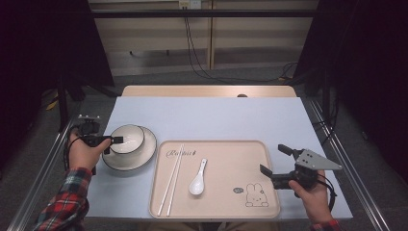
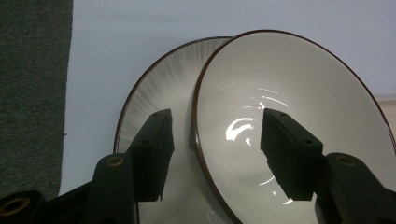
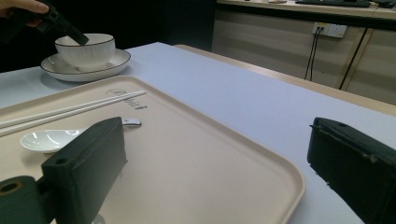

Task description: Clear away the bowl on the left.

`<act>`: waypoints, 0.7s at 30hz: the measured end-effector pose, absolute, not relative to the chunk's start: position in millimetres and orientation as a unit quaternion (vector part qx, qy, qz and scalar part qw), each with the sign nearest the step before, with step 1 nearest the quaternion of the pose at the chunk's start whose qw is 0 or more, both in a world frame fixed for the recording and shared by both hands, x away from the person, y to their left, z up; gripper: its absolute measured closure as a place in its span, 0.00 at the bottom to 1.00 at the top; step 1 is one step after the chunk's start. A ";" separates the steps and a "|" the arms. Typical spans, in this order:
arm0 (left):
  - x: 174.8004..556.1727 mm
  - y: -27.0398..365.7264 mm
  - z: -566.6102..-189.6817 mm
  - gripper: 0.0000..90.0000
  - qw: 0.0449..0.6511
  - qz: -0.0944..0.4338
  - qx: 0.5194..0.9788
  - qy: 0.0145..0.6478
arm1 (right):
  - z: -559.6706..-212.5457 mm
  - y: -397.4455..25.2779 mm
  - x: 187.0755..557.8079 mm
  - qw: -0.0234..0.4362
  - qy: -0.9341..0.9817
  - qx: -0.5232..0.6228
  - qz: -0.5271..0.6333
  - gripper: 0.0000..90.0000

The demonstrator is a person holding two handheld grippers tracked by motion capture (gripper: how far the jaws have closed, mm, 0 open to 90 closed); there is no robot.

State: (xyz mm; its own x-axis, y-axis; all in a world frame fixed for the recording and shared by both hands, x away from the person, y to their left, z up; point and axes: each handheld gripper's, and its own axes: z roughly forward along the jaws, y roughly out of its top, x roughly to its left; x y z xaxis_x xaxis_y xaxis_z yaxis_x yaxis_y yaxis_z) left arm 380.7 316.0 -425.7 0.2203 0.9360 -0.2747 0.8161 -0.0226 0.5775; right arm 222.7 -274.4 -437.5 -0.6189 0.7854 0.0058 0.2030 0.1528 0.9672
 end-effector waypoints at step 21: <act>381.9 317.2 -439.3 0.91 0.330 0.085 0.677 0.652 | -437.4 -274.7 222.6 0.268 0.712 0.344 0.550 0.04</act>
